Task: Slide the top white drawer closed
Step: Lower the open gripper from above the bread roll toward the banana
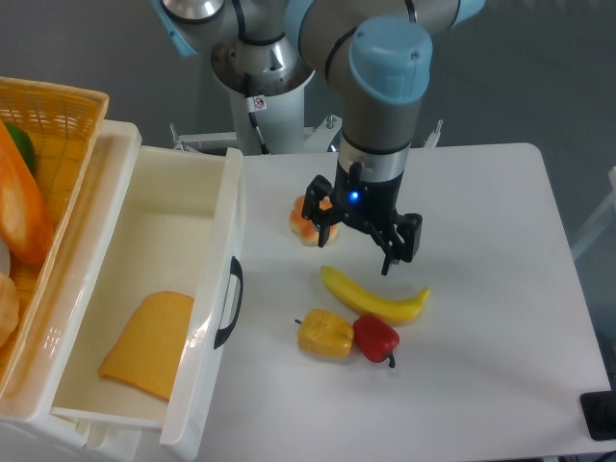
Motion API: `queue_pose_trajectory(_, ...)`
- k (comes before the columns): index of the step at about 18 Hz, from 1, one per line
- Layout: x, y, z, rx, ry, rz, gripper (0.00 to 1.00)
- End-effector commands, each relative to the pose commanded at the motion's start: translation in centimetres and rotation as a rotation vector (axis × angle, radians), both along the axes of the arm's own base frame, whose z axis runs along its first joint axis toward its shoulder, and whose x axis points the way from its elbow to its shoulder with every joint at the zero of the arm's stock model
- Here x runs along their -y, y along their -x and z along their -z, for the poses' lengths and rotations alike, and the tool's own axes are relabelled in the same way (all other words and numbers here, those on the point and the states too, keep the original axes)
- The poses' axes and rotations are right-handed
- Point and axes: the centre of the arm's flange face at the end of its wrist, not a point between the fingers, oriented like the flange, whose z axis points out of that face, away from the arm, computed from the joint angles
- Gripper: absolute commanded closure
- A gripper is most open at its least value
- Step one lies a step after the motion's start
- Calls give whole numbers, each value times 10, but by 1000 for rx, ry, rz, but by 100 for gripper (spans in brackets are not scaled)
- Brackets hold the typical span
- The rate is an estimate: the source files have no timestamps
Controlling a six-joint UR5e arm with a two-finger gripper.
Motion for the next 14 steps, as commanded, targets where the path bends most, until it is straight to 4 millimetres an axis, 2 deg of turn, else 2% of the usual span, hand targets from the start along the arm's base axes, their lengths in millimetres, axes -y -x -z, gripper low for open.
queue_pose_trajectory(9,2,11,13,-17,42,-114,0)
queue_pose_trajectory(11,3,16,21,-24,76,-210,0)
queue_pose_trajectory(14,-8,11,28,-39,85,-253,0)
